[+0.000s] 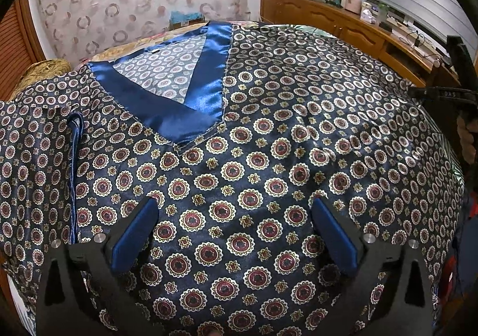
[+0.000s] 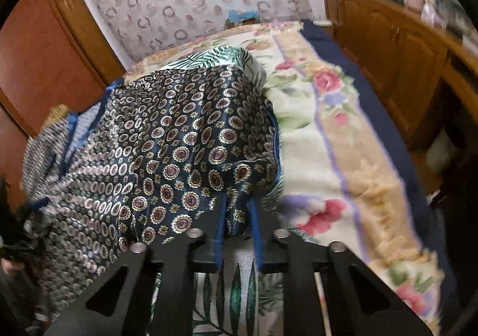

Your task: Fold small clothes

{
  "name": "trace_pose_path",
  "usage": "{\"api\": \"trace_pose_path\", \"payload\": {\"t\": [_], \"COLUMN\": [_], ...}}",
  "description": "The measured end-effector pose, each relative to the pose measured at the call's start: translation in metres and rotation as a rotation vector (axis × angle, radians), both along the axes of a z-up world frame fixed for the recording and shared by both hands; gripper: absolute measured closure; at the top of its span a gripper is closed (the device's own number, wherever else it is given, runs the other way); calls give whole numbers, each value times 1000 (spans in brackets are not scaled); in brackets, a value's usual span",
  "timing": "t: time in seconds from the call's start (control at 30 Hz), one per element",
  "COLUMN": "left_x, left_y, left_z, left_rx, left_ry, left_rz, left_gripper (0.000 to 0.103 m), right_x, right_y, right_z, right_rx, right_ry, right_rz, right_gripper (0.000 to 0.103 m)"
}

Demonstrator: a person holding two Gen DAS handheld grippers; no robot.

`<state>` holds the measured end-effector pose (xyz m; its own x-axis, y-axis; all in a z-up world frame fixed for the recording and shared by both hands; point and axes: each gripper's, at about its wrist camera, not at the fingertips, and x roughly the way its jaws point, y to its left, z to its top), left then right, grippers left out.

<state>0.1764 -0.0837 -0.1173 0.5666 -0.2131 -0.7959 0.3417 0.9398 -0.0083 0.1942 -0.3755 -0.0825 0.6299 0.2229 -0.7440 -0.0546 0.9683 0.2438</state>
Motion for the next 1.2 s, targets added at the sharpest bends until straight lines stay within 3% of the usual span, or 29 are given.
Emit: {"api": "trace_pose_path", "payload": {"t": [0.23,0.43,0.6,0.7,0.77,0.83,0.93,1.1,1.2], "left_x": [-3,-29,-49,-54,-57,-59,-62,-72,-78], "left_y": [1,12,15,14,13,11,10,9,9], "left_z": [3,40,65,73,74,75,76,79,81], "left_rx": [-6,-109,-167,-194,-210,-221,-215,-205,-201], "left_ry": [-14,-192,-303,-329,-323,-310,-300,-312,-317], "left_rz": [3,59,87,77,62,48,37,24,12], "left_gripper": [1,1,1,1,1,1,1,1,1], "right_x": [-8,-15,-18,-21,-20,-16,-18,-20,7], "right_y": [36,88,138,154,157,153,140,122,121], "right_z": [32,62,46,28,20,18,25,31,18], "right_rx": [-148,-204,-163,-169,-179,-175,-131,-114,-113], "right_ry": [-154,-280,-259,-218,-192,-180,-206,-223,-157], "right_rz": [16,132,291,341,337,318,291,218,168], "right_gripper": [97,97,97,96,86,66,54,52,52]}}
